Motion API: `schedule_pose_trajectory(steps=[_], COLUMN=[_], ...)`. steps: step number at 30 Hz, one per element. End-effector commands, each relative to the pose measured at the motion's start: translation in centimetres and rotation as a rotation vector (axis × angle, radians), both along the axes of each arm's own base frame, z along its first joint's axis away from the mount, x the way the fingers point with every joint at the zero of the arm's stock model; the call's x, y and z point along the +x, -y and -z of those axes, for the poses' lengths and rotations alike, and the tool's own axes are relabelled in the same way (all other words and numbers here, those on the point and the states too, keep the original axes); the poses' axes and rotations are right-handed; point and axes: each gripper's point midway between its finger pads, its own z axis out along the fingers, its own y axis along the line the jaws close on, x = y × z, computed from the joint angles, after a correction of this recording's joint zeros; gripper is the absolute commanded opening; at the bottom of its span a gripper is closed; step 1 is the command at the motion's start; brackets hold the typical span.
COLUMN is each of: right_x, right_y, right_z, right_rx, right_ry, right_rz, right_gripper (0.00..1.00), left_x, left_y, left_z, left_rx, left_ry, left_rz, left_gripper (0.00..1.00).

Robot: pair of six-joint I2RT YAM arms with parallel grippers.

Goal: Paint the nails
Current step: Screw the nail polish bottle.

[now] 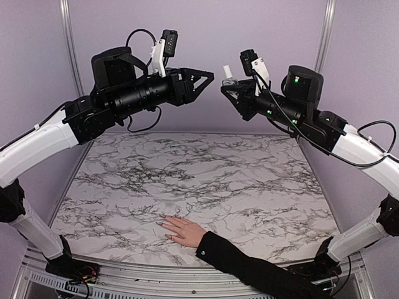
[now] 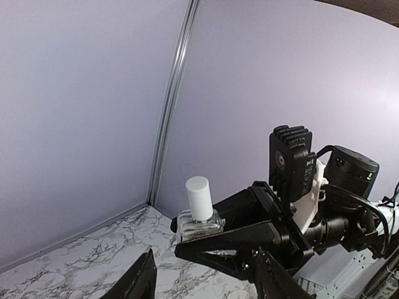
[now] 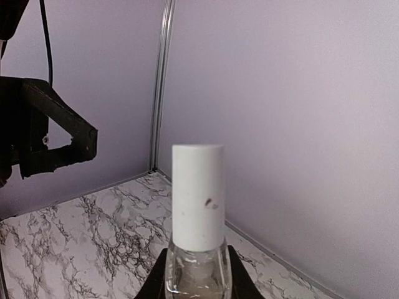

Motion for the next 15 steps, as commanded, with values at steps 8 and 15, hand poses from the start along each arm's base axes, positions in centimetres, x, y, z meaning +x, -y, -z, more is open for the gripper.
schedule_pose_trajectory(steps=[8, 15], right_x=[0.1, -0.1], right_y=[-0.3, -0.7], right_z=[1.9, 2.1], right_rx=[0.028, 0.043], right_ry=[-0.045, -0.045], right_rz=[0.066, 0.049], right_gripper=[0.00, 0.00], left_x=[2.4, 2.6], left_y=[1.5, 1.8], left_z=[-0.4, 0.2], left_rx=[-0.115, -0.121], left_ry=[-0.066, -0.092], left_rz=[-0.104, -0.099], left_gripper=[0.52, 0.48])
